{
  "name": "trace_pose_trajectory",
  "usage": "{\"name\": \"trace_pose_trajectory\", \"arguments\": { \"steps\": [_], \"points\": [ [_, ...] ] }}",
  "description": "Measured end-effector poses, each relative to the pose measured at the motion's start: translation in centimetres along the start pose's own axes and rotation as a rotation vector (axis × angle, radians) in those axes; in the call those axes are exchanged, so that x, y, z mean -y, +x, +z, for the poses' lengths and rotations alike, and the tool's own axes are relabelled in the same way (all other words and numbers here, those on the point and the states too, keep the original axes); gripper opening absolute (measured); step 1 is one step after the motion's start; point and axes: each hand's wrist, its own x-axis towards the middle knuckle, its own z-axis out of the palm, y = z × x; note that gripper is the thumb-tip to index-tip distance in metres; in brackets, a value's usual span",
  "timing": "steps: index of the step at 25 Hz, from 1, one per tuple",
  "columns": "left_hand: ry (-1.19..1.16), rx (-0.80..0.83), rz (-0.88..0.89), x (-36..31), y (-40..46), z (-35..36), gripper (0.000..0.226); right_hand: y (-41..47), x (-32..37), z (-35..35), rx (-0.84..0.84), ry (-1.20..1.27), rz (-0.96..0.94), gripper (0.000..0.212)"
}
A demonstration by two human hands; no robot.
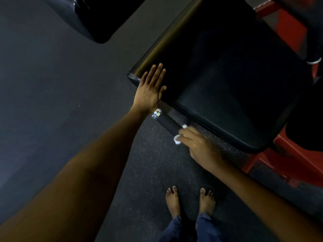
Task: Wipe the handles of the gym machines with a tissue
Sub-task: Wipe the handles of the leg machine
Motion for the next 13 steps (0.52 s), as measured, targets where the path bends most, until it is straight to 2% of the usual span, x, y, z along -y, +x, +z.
{"name": "trace_pose_trajectory", "arguments": {
  "steps": [3,6,9,11,13],
  "points": [
    [0.013,-0.011,-0.018,-0.4,-0.1,-0.1,0.062,-2.7,-0.1,-0.9,-0.084,0.021,0.128,0.032],
    [0.016,-0.019,-0.011,-0.3,-0.1,0.0,0.062,3.4,0.9,0.9,-0.184,0.091,0.194,0.022],
    [0.017,0.012,0.004,-0.1,-0.1,-0.3,0.063,8.1,1.5,2.0,-0.127,0.077,0.083,0.021],
    [0.01,0.039,0.002,-0.2,-0.2,-0.5,0.065,4.9,0.1,1.9,-0.05,0.053,0.023,0.026],
    [0.02,0.037,-0.017,-0.4,-0.2,-0.4,0.066,-0.6,-0.6,0.6,-0.048,0.056,0.019,0.029]
  ]
}}
